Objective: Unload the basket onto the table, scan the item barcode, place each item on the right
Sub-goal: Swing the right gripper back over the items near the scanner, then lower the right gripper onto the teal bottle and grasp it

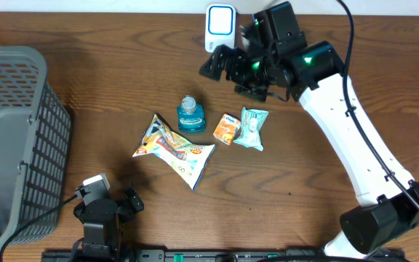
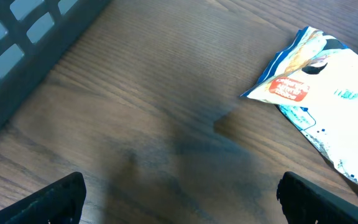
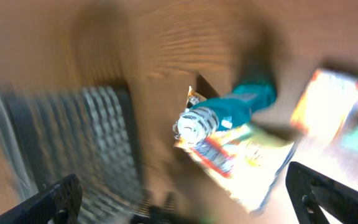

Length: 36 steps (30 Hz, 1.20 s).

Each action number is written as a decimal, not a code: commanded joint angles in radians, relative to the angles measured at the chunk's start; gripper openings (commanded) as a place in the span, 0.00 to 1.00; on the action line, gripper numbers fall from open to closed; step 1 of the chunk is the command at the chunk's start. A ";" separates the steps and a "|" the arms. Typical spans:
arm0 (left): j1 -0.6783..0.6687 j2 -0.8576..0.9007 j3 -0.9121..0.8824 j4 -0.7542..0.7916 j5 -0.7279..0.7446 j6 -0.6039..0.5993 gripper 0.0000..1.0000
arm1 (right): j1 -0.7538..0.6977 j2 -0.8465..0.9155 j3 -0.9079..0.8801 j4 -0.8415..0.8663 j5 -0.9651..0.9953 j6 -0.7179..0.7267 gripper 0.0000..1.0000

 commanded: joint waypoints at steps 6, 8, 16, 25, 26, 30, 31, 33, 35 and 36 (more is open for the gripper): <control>0.002 -0.001 0.000 -0.070 -0.006 0.021 0.98 | 0.058 -0.015 0.002 0.035 0.114 0.617 0.99; 0.002 -0.001 0.000 -0.070 -0.006 0.021 0.98 | 0.070 -0.015 0.002 0.032 0.119 0.617 0.99; 0.002 -0.001 0.000 -0.070 -0.006 0.021 0.98 | 0.143 0.048 0.000 -0.005 0.162 0.793 0.99; 0.002 -0.001 0.000 -0.070 -0.006 0.021 0.98 | 0.195 0.212 0.000 0.059 0.159 0.784 0.99; 0.002 -0.001 0.000 -0.070 -0.006 0.021 0.98 | 0.199 0.231 0.000 0.076 0.163 0.781 0.99; 0.002 -0.001 0.000 -0.070 -0.006 0.021 0.98 | 0.201 0.277 0.000 0.107 0.161 0.782 0.99; 0.002 -0.001 0.000 -0.070 -0.006 0.021 0.98 | 0.201 0.278 0.000 0.106 0.161 0.782 0.99; 0.002 -0.001 0.000 -0.070 -0.006 0.021 0.98 | 0.202 0.280 0.000 0.106 0.163 0.781 0.99; 0.002 -0.001 0.000 -0.070 -0.006 0.021 0.98 | 0.206 0.281 0.000 0.103 0.173 0.782 0.99; 0.002 -0.001 0.000 -0.070 -0.006 0.021 0.98 | 0.208 0.282 0.000 0.101 0.180 0.782 0.99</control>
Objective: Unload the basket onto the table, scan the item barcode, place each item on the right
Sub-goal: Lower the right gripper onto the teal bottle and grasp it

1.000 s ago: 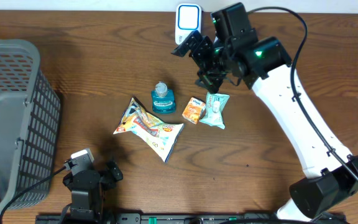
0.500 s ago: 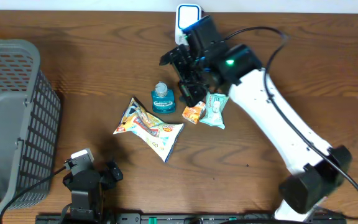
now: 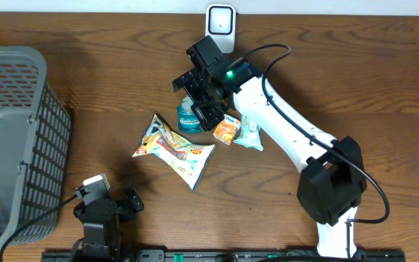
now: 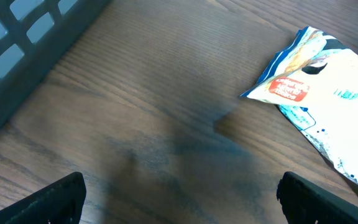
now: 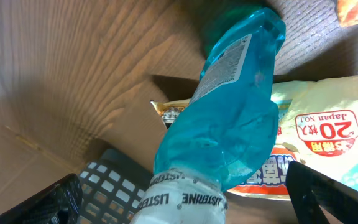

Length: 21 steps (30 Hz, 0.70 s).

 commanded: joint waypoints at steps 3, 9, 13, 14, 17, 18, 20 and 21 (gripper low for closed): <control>0.002 -0.001 0.000 -0.070 -0.006 0.022 0.97 | 0.019 0.009 0.000 -0.007 0.063 0.016 0.99; 0.002 -0.001 0.000 -0.070 -0.006 0.022 0.98 | 0.035 0.054 0.000 -0.017 0.060 -0.005 0.75; 0.002 -0.001 0.000 -0.070 -0.006 0.022 0.98 | 0.035 0.056 0.000 -0.069 0.098 -0.046 0.64; 0.002 -0.001 0.000 -0.070 -0.006 0.022 0.98 | 0.036 0.056 0.000 -0.080 0.118 -0.060 0.63; 0.002 -0.001 0.000 -0.070 -0.006 0.022 0.97 | 0.036 0.056 0.000 -0.110 0.156 -0.119 0.63; 0.002 -0.001 0.000 -0.070 -0.006 0.022 0.98 | 0.036 0.056 0.000 -0.117 0.166 -0.130 0.62; 0.002 -0.001 0.000 -0.070 -0.006 0.022 0.98 | 0.036 0.056 0.000 -0.127 0.192 -0.156 0.59; 0.002 -0.001 0.000 -0.070 -0.006 0.022 0.98 | 0.036 0.056 0.000 -0.126 0.200 -0.171 0.58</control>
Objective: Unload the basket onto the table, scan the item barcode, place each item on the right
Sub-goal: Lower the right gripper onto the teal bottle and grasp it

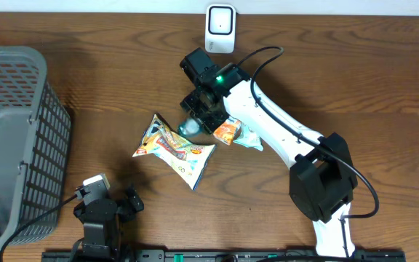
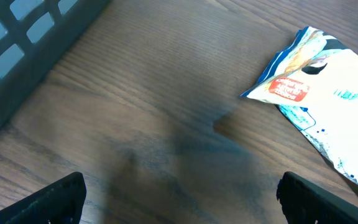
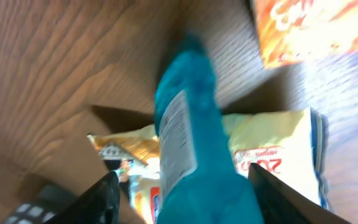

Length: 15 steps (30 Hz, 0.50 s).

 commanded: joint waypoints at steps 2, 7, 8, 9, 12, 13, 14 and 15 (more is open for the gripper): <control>0.002 -0.001 0.000 -0.070 -0.006 0.022 0.98 | 0.005 0.008 0.000 -0.003 0.074 -0.097 0.53; 0.002 -0.001 0.000 -0.070 -0.006 0.022 0.98 | 0.010 0.008 0.000 -0.002 0.074 -0.123 0.44; 0.002 -0.001 0.000 -0.070 -0.006 0.022 0.98 | 0.010 0.008 0.000 0.000 0.074 -0.132 0.43; 0.002 -0.001 0.000 -0.070 -0.006 0.022 0.98 | 0.010 0.008 0.000 0.000 0.074 -0.140 0.42; 0.002 -0.001 0.000 -0.070 -0.006 0.022 0.98 | 0.010 0.008 0.000 0.000 0.070 -0.159 0.42; 0.002 -0.001 0.000 -0.070 -0.006 0.022 0.98 | 0.010 0.008 0.000 0.002 0.070 -0.174 0.45; 0.002 -0.001 0.000 -0.070 -0.006 0.022 0.98 | 0.008 0.006 0.000 0.004 0.070 -0.198 0.49; 0.002 -0.001 0.000 -0.070 -0.006 0.022 0.98 | 0.007 0.004 0.000 0.004 0.070 -0.226 0.55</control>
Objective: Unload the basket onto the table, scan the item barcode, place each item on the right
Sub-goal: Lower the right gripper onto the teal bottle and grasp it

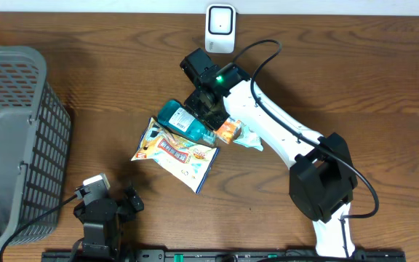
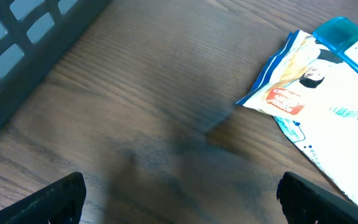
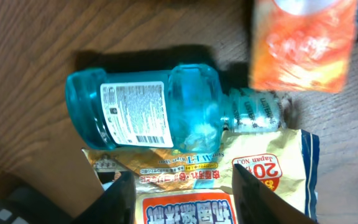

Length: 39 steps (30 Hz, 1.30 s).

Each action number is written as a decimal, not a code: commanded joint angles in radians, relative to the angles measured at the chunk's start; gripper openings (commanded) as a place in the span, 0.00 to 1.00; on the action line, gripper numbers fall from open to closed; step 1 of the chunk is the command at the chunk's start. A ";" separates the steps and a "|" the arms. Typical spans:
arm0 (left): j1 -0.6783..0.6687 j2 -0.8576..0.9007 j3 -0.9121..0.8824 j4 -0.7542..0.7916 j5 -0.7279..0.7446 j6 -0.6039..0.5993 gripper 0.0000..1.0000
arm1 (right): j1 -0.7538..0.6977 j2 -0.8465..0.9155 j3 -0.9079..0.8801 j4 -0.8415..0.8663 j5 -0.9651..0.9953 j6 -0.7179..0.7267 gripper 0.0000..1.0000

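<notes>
A teal mouthwash bottle (image 1: 182,121) lies on its side, base to the left, its lower edge resting on the snack bag (image 1: 173,154). In the right wrist view the bottle (image 3: 166,109) shows its white back label (image 3: 133,114) with small print, cap pointing right. My right gripper (image 1: 208,102) hovers just right of and above the bottle; its fingers (image 3: 122,200) stand apart over the bag (image 3: 229,193), open, holding nothing. The white scanner (image 1: 219,28) stands at the table's back edge. My left gripper (image 2: 185,202) rests open near the front edge, with the bag (image 2: 325,118) to its right.
An orange packet (image 1: 227,131) and a mint-green packet (image 1: 252,137) lie just right of the bottle. A grey mesh basket (image 1: 9,145) fills the left side. A small dark item sits at the right edge.
The bottle, which stood tilted between my right fingers, now lies flat on its side across the bag's top edge. The bag has shifted slightly down and left. My left arm is unchanged.
My right gripper was first at the back beside the scanner, with the bottle upright among the packets. It then stood open at the bottle, then lower over it with the bottle leaning. Now the bottle lies on its side, label up.
</notes>
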 commanded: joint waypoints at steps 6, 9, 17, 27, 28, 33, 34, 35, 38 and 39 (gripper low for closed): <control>0.002 -0.001 0.000 -0.070 -0.006 0.022 0.98 | 0.005 -0.007 0.000 0.000 0.022 -0.319 0.99; 0.002 -0.001 0.000 -0.070 -0.006 0.022 0.98 | 0.005 0.013 -0.012 -0.007 0.024 -0.446 0.99; 0.002 -0.001 0.000 -0.070 -0.006 0.022 0.98 | 0.016 0.039 -0.031 0.064 0.016 -1.005 0.99; 0.002 -0.001 0.000 -0.070 -0.006 0.022 0.98 | 0.020 0.048 -0.053 0.039 -0.009 -1.553 0.99; 0.002 -0.001 0.000 -0.070 -0.006 0.022 0.98 | 0.021 0.048 -0.071 0.047 -0.030 -1.585 0.99; 0.002 -0.001 0.000 -0.070 -0.006 0.022 0.98 | 0.021 0.061 -0.187 0.170 -0.033 -1.633 0.99; 0.002 -0.001 0.000 -0.070 -0.006 0.022 0.98 | 0.021 0.063 -0.203 0.197 -0.032 -1.637 0.99; 0.002 -0.001 0.000 -0.070 -0.006 0.022 0.98 | 0.021 0.064 -0.212 0.221 -0.030 -1.641 0.99; 0.002 -0.001 0.000 -0.070 -0.006 0.022 0.98 | 0.020 0.070 -0.221 0.292 0.003 -1.644 0.99; 0.002 -0.001 0.000 -0.070 -0.006 0.022 0.98 | 0.019 0.073 -0.221 0.311 0.013 -1.644 0.99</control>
